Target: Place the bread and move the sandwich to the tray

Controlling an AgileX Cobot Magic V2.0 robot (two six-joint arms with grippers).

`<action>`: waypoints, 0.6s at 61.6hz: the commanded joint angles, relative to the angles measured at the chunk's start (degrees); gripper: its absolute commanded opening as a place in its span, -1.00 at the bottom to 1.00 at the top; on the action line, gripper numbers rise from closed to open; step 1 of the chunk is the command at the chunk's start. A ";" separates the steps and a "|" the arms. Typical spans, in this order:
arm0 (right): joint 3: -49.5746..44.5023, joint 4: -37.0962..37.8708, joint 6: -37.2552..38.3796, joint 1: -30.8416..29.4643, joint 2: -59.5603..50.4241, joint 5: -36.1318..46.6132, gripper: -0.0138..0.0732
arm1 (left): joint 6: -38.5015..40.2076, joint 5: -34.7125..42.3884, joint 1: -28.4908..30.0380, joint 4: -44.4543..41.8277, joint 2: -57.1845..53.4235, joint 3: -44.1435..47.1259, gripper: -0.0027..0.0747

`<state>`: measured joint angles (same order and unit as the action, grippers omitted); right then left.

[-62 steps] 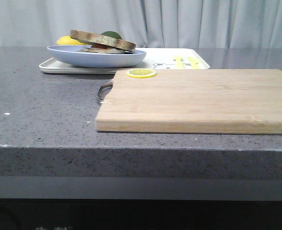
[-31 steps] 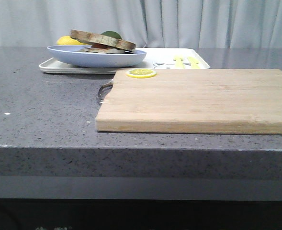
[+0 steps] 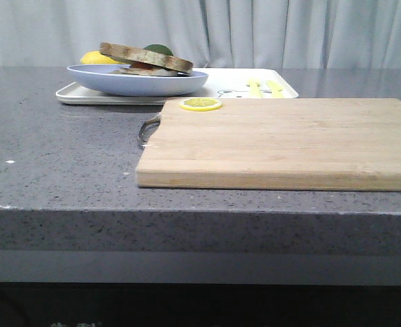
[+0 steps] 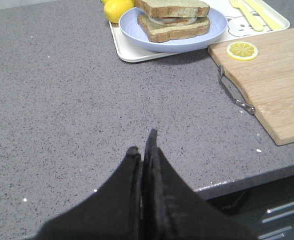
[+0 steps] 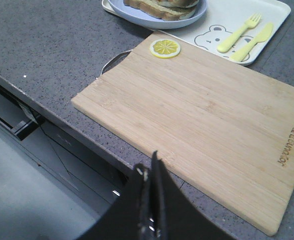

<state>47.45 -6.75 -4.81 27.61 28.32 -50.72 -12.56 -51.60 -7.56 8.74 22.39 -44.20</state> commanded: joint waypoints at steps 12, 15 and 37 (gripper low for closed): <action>1.28 0.26 -0.21 -0.27 0.20 3.90 -0.84 | 0.19 26.75 1.98 0.35 -11.57 17.03 -0.98; 1.28 0.26 -0.21 -0.27 0.20 3.90 -0.84 | 0.19 31.62 1.98 0.68 -13.79 20.81 -0.98; 1.28 0.26 -0.21 -0.27 0.20 3.76 -0.84 | 0.19 52.89 2.25 4.73 -24.00 43.14 -0.98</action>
<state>47.45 -6.75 -4.81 27.61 28.32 -50.72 -12.56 -7.84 -5.64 12.01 -0.18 -2.11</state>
